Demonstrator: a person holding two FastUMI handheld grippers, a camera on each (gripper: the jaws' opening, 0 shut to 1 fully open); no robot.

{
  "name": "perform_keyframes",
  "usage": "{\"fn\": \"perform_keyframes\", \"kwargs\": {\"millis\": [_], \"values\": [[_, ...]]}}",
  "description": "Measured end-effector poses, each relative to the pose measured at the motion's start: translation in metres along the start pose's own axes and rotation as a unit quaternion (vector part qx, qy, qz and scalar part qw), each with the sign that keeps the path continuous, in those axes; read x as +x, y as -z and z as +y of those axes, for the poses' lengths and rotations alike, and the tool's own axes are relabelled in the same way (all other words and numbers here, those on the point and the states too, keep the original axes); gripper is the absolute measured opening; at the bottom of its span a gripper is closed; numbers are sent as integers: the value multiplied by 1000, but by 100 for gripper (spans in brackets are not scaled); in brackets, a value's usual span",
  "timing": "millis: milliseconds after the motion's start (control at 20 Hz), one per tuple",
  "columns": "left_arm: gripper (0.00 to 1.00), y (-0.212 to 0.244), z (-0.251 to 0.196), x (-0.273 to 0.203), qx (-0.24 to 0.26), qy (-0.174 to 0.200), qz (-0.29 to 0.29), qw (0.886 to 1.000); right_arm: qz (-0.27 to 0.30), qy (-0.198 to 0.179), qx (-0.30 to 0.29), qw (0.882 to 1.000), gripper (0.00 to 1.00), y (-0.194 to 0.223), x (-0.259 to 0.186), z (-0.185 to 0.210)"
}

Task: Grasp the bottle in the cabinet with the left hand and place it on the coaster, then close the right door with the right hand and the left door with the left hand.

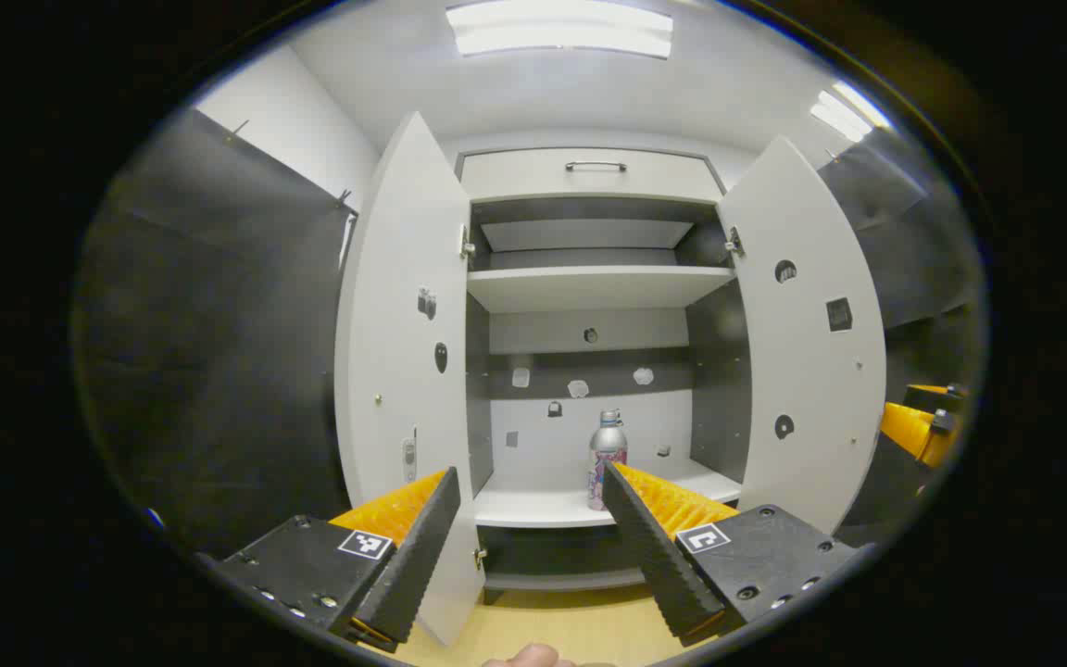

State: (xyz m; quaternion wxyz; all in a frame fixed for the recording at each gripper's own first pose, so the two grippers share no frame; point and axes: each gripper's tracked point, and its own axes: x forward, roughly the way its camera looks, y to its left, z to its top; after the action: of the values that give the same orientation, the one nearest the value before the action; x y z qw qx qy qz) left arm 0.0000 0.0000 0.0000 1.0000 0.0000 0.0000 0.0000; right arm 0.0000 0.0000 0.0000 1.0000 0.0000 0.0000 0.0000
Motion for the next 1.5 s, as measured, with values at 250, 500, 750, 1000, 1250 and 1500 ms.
{"fn": "perform_keyframes", "kwargs": {"millis": [250, 500, 750, 1000, 1250, 1500], "values": [[100, -10, 2, 5, 1, 0, -6, 1000, -8, -1, 0, 1000, 99, -6, 5, 1], [100, -13, -6, 10, 3, 14, -7, 1000, -3, 0, 5, 1000, 99, -5, 10, 1], [100, -12, -11, 19, 0, 17, -9, 1000, -5, 7, 3, 1000, 99, -8, 14, -5], [100, -11, -18, 31, -1, 22, -11, 1000, -2, 21, 4, 1000, 99, -7, 14, -13], [100, 2, -33, 56, -19, 34, 12, 999, 2, 42, 4, 999, 99, -6, 11, -22], [100, 19, -56, 90, -19, 52, 32, 998, 2, 76, 1, 997, 99, -5, -1, -43]]}}
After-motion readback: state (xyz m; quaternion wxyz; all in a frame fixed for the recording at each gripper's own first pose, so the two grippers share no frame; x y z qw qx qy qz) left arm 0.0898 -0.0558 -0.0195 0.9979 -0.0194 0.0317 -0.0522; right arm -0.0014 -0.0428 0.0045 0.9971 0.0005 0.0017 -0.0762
